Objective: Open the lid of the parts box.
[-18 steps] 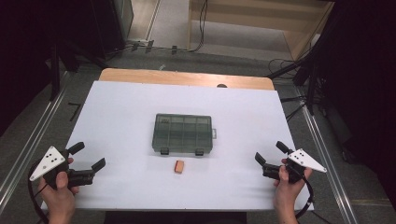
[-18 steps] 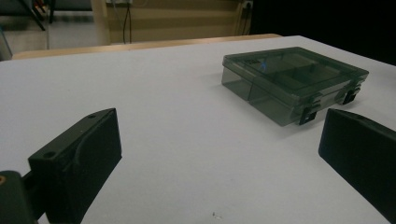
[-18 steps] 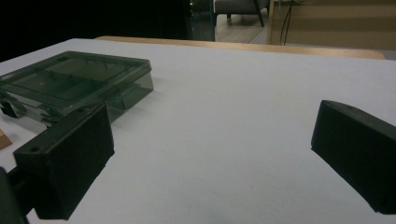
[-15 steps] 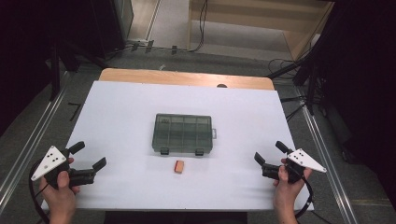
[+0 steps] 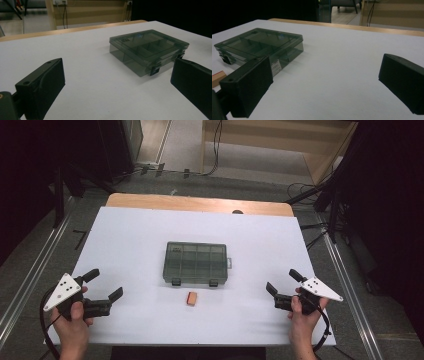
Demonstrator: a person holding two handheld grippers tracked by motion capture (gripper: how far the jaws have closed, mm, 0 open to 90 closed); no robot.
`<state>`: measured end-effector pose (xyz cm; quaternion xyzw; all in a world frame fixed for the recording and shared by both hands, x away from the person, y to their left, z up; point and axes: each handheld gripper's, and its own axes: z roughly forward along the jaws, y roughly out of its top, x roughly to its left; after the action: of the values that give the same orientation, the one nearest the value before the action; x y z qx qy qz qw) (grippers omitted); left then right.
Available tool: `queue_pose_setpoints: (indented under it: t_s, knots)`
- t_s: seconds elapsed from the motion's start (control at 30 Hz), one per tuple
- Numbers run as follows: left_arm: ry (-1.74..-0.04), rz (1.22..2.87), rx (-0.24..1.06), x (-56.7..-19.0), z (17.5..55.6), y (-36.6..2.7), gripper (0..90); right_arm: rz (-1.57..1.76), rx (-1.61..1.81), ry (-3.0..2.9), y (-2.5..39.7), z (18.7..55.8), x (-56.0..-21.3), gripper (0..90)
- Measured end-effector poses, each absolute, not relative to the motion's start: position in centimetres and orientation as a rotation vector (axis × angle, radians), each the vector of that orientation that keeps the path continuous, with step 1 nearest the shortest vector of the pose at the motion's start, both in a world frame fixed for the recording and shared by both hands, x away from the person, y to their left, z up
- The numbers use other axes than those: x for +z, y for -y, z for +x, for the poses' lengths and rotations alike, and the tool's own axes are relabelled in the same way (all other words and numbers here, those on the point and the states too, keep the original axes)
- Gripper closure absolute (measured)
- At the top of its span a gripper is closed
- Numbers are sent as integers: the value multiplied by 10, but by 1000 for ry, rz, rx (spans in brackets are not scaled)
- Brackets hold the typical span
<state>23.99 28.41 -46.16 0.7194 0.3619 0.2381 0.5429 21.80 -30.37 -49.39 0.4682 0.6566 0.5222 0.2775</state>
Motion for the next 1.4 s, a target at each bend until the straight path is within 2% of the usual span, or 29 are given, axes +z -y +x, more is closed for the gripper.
queue_pose_setpoints:
  t_s: [0.23,0.5,0.6,0.77,0.87,0.93,1.0,1.13,1.17,1.23,1.3,1.4]
  knots:
    - [-810,1756,546,-456,238,-258,0,1242,1376,-1780,292,219,-489,0]
    - [-826,1760,530,-454,242,-249,0,1252,1375,-1782,285,223,-479,0]
    - [-829,1768,539,-452,245,-243,45,1252,1388,-1799,280,228,-474,0]
    - [-806,1778,521,-447,252,-231,47,1259,1412,-1813,273,235,-466,0]
    - [-805,1772,522,-444,256,-224,144,1259,1407,-1826,267,240,-463,0]
    - [-792,1778,480,-442,260,-219,145,1250,1410,-1854,264,244,-462,0]
    - [-780,1787,457,-441,262,-215,194,1233,1418,-1872,262,246,-460,0]
    - [-780,1774,425,-438,268,-209,232,1210,1436,-1913,257,251,-455,0]
    - [-781,1777,424,-437,270,-209,246,1200,1437,-1921,256,252,-454,29]
    - [-788,1769,407,-437,274,-209,290,1203,1448,-1903,254,254,-452,149]
    - [-798,1777,406,-437,278,-209,334,1203,1477,-1903,253,257,-451,189]
    - [-808,1772,374,-438,284,-209,448,1212,1464,-1912,247,261,-450,271]
